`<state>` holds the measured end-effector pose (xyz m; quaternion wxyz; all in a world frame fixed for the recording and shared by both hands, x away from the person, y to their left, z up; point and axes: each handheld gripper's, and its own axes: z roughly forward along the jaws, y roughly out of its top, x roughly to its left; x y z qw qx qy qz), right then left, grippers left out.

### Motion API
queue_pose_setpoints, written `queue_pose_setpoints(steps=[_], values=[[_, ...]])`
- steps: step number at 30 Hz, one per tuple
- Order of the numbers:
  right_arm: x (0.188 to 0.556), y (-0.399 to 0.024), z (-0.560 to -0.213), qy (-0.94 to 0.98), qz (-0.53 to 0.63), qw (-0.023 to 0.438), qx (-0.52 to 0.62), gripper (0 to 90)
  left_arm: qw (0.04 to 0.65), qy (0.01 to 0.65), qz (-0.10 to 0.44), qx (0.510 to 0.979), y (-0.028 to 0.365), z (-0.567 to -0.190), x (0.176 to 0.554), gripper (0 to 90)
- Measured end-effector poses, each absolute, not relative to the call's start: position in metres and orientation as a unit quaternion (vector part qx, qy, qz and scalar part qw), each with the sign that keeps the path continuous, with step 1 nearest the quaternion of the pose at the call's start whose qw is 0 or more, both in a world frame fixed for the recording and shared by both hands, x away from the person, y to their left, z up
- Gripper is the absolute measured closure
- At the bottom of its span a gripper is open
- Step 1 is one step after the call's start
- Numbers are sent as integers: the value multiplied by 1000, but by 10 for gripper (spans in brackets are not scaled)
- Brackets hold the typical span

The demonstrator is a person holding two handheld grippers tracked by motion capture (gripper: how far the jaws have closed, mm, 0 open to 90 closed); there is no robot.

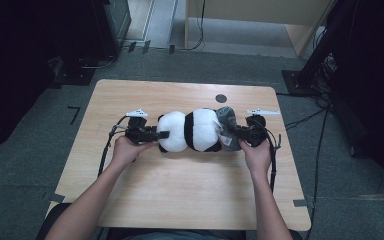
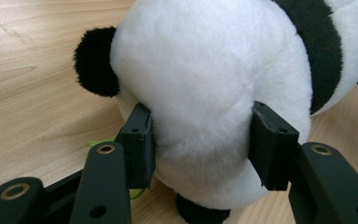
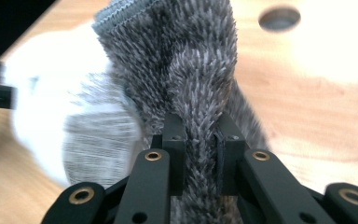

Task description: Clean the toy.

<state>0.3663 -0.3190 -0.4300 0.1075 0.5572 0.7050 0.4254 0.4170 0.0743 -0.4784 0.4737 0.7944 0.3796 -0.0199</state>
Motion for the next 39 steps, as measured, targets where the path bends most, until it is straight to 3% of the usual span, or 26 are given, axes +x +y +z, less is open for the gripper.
queue_pose_setpoints(steps=[9, 17, 22, 29, 35, 39], values=[[338, -298, -382, 718, 469, 133, 496, 789, 469, 378, -18, 798, 75, -477, 416, 474], [327, -242, -375, 753, 494, 102, 423, 787, 470, 386, -22, 793, 74, -475, 415, 467], [325, -202, -388, 774, 504, 52, 379, 787, 471, 387, -23, 793, 74, -474, 414, 469], [333, -163, -435, 797, 482, 16, 363, 787, 470, 389, -27, 792, 74, -472, 413, 472], [341, -156, -468, 825, 442, 65, 345, 780, 469, 393, -29, 790, 74, -474, 413, 477], [338, -160, -471, 829, 445, 85, 328, 773, 469, 394, -31, 790, 73, -474, 412, 485]])
